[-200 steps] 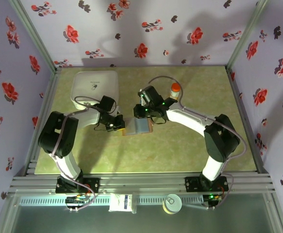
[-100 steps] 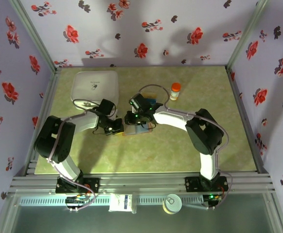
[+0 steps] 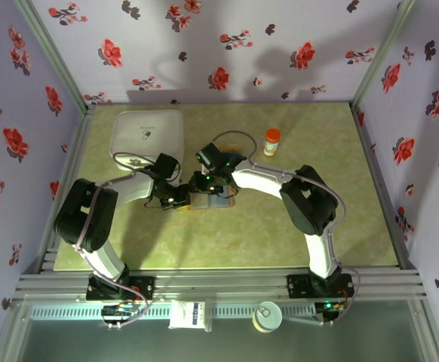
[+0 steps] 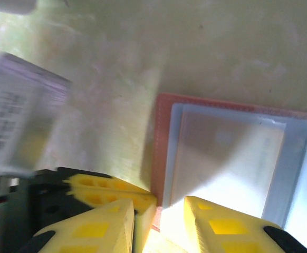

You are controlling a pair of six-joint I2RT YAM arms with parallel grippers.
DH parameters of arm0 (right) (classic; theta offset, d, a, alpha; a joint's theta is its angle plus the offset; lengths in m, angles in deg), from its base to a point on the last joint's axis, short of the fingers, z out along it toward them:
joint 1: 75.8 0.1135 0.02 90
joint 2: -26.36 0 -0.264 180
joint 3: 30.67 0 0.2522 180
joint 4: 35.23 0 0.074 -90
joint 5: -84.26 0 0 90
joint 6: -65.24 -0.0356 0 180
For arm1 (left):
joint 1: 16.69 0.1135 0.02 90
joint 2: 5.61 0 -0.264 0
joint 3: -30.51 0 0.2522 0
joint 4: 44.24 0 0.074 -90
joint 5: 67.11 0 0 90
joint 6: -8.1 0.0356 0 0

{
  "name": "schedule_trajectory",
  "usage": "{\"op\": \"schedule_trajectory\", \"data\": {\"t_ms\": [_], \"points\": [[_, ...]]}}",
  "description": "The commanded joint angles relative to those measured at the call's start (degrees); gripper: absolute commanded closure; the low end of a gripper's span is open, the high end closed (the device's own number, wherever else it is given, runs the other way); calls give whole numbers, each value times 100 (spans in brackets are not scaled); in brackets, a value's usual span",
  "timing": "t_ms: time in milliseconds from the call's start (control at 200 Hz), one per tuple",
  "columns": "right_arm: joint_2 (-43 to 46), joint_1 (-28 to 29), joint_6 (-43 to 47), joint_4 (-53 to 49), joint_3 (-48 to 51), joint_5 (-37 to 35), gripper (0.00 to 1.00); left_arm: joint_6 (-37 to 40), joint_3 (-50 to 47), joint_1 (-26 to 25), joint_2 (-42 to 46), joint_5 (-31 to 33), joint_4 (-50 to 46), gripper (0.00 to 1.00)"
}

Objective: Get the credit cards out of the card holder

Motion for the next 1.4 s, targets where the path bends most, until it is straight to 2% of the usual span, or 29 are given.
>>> {"op": "schedule_trajectory", "data": {"t_ms": [0,305,540,1170,1395], "points": [[-172,18,-282,-238,-127,134,68,206,171,82,66,264,-308,95],[-372,-101,-494,-214,-38,98,68,248,207,96,-24,201,-323,95],[-68,-242,-474,-55,342,66,68,271,248,99,-125,139,-333,95],[354,-637,-756,1752,1593,1128,73,130,612,139,93,-134,-414,95],[373,-736,-781,2202,1895,1397,79,-247,784,157,-22,-678,-17,87]]}}
